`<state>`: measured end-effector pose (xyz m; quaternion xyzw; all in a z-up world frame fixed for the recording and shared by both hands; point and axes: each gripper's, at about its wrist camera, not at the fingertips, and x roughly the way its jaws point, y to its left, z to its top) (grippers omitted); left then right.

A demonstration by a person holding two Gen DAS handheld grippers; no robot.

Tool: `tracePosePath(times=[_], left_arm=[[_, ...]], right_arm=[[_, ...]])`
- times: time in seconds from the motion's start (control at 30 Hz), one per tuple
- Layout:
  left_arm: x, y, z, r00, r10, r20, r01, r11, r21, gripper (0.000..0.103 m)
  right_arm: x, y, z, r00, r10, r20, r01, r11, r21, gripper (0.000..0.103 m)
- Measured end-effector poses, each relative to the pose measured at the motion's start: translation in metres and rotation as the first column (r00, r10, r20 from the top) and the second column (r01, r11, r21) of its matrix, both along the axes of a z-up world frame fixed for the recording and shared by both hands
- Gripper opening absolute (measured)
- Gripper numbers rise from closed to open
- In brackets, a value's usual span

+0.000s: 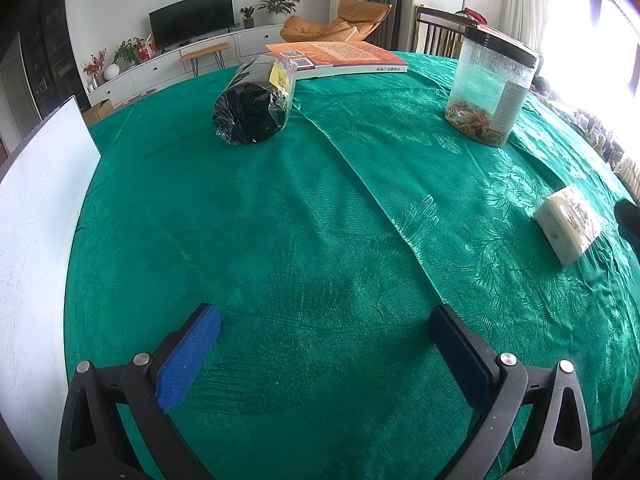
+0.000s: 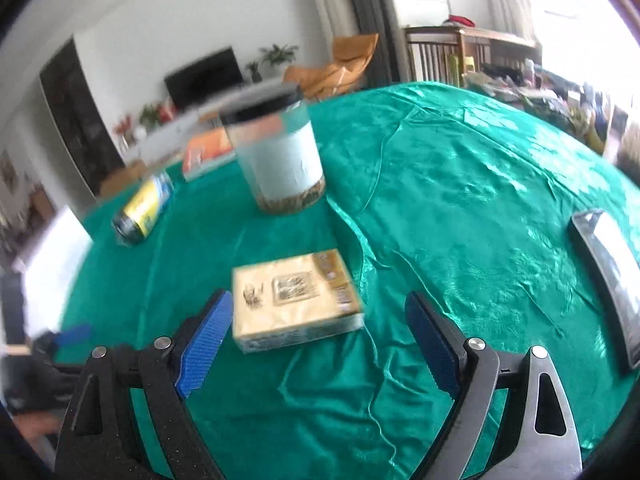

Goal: Organize soft objects

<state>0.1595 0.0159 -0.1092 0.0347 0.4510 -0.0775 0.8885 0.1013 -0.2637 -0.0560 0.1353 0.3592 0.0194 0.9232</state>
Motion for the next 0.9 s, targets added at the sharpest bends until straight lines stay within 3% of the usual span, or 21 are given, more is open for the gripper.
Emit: tracePosePath(times=[0.2, 0.33, 0.43, 0.53, 0.57, 0.73, 0.9], left_arm=[[0.0, 0.0, 0.0, 1.0, 0.0, 0.0, 0.0, 1.0, 0.0, 0.103], [0.008, 0.0, 0.002, 0.999, 0.003, -0.033, -0.002, 1.0, 0.008, 0.103], [0.033, 0.013, 0.016, 0.993, 0.104, -0.054, -0.106, 0.994, -0.032, 0.103], [0.066, 0.029, 0.035, 0.98, 0.193, -0.042, -0.197, 0.973, -0.122, 0.103], [0.082, 0.031, 0.041, 0.977, 0.209, -0.038, -0.212, 0.97, -0.121, 0.103], [0.161, 0.028, 0.051, 0.979, 0.194, -0.061, -0.196, 0.98, -0.02, 0.103], [0.209, 0.019, 0.031, 0.976, 0.166, -0.141, -0.162, 0.986, 0.043, 0.103]], right_arm=[[-0.008, 0.034, -0.017, 0.982, 0.098, -0.163, -0.096, 0.995, 0.017, 0.09], [-0.02, 0.062, -0.018, 0.974, 0.144, -0.173, -0.161, 0.983, -0.09, 0.09], [-0.013, 0.06, -0.031, 0.962, 0.141, -0.232, -0.163, 0.983, -0.081, 0.09], [-0.013, 0.058, -0.032, 0.964, 0.142, -0.226, -0.163, 0.984, -0.076, 0.091], [-0.012, 0.059, -0.033, 0.963, 0.143, -0.228, -0.166, 0.983, -0.085, 0.091], [-0.011, 0.069, -0.035, 0.959, 0.141, -0.245, -0.183, 0.97, -0.16, 0.091], [-0.011, 0.075, -0.036, 0.957, 0.139, -0.254, -0.196, 0.957, -0.212, 0.091]])
